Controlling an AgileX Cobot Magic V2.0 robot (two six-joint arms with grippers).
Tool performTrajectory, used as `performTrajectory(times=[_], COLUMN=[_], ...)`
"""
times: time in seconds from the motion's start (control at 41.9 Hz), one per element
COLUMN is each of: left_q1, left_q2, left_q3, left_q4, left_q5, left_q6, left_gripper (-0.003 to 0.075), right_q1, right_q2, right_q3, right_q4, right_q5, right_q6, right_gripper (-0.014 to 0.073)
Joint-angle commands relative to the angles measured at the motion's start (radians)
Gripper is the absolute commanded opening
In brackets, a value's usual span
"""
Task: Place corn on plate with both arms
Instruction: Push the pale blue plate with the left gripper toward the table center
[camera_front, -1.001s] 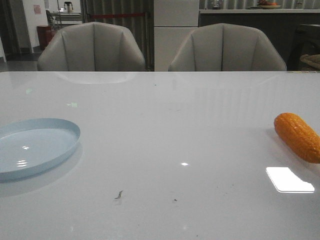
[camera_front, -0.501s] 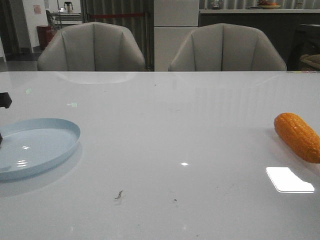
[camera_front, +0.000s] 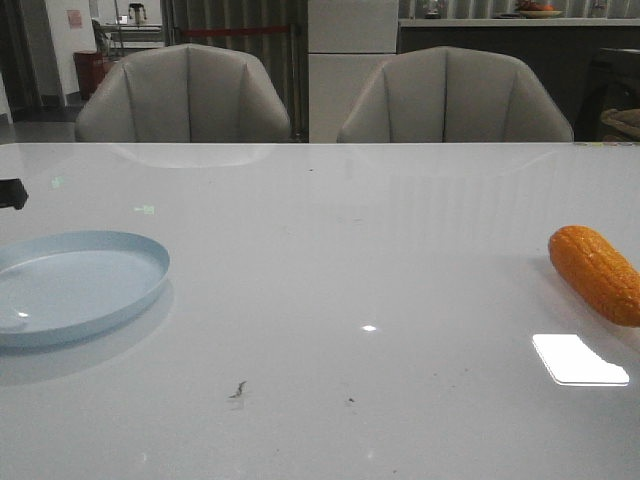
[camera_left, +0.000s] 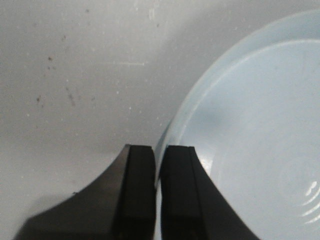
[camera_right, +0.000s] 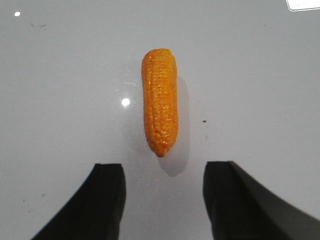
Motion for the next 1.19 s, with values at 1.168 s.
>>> performTrajectory(times=[1.168], left_q1=[-0.345], left_q2=[0.108], left_q3=[-0.439], left_q4=[-0.405], left_q5=[0.298], left_q6=[-0.002], left_gripper=[0.0094], right_q1=[-0.005], right_q2=[-0.006], right_q3=[-0.037], right_q4=[0.007], right_q5=[-0.046], right_q6=[-0.006], right_gripper=[0.0468])
